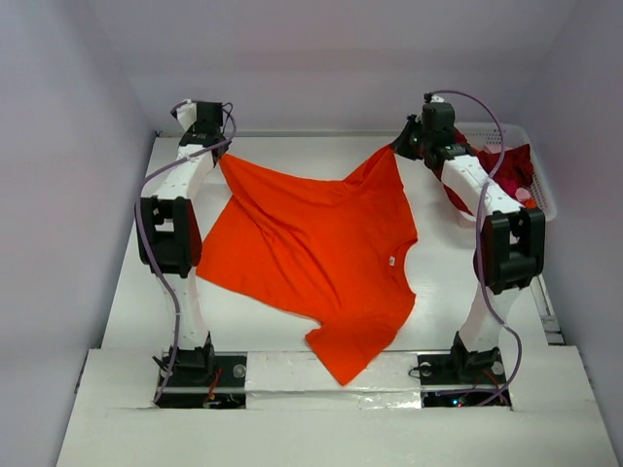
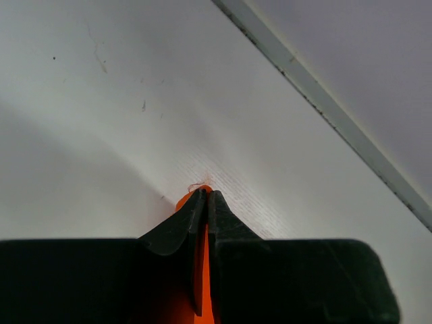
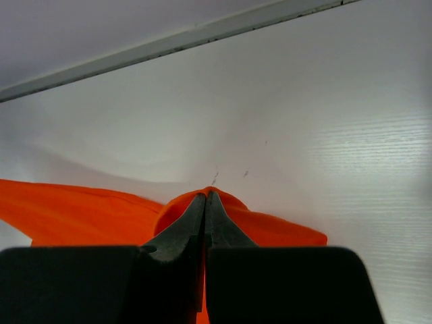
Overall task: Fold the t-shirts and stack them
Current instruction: Flatten the tshirt out
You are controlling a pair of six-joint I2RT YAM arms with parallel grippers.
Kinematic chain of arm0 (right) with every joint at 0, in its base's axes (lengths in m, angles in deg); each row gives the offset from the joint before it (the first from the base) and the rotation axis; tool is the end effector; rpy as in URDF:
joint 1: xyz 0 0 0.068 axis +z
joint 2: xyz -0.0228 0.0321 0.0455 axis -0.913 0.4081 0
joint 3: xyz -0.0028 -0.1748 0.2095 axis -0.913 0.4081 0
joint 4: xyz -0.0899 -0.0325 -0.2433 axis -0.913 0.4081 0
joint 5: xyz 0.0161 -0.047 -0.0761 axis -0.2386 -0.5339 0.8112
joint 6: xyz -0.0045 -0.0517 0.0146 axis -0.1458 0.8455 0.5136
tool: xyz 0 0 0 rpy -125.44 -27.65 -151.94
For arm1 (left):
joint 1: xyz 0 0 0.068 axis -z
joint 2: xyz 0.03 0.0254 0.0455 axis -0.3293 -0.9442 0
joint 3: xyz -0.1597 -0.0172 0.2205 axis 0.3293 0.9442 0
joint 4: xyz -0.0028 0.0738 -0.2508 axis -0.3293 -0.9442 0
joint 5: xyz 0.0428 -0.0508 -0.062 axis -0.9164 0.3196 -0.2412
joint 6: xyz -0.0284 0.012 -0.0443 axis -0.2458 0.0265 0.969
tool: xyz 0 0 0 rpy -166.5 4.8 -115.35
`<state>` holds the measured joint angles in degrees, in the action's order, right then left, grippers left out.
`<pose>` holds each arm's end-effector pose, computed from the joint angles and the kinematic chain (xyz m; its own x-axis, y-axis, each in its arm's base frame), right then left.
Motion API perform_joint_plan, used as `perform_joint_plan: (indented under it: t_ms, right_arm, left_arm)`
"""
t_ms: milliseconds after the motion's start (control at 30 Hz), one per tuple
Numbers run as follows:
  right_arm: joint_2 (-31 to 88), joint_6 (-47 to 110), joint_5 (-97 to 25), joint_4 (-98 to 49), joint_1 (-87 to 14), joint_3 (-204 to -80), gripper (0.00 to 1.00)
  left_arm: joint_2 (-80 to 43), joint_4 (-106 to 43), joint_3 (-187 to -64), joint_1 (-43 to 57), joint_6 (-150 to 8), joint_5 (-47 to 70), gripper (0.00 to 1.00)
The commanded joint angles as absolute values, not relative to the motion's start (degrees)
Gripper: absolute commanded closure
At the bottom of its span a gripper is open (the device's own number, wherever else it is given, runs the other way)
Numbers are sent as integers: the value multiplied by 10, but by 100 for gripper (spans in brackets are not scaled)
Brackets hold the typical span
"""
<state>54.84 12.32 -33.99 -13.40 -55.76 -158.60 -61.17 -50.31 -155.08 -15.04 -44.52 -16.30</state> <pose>0.4406 0.0824 0.3092 -0.5156 0.3497 -0.7822 -0.0368 0.9031 0.4280 0.4855 -0.0237 0.2795 -0.2875 -0.5659 -0.7727 -0.4986 0.7772 -0.3837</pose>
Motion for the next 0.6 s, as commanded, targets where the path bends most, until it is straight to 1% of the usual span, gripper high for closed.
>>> perform_joint_plan:
  t_ms: [0,167,300,433,567]
  right_arm:
    - [549,127,-323,-129,-562,-1631,100]
    - [576,107,-357,-119,-562,-1631,100]
    - [614,105,-354,-90,-562,-1669,100]
    - [647,116,-338,-37,-562,-1746,100]
    - [686,127,-324,5,-568,-1812,100]
  left_arm:
    - [-588,-510,-1605,-148,-453,-180,100]
    - [-591,-528,-1634,-133,-458,-194,100]
    - [-625,-556,-1686,-133,-467,-198,100]
    - [-674,-593,-1757,-128,-472,-201,100]
    - [-703,-595,-1773,-128,-475,-202,100]
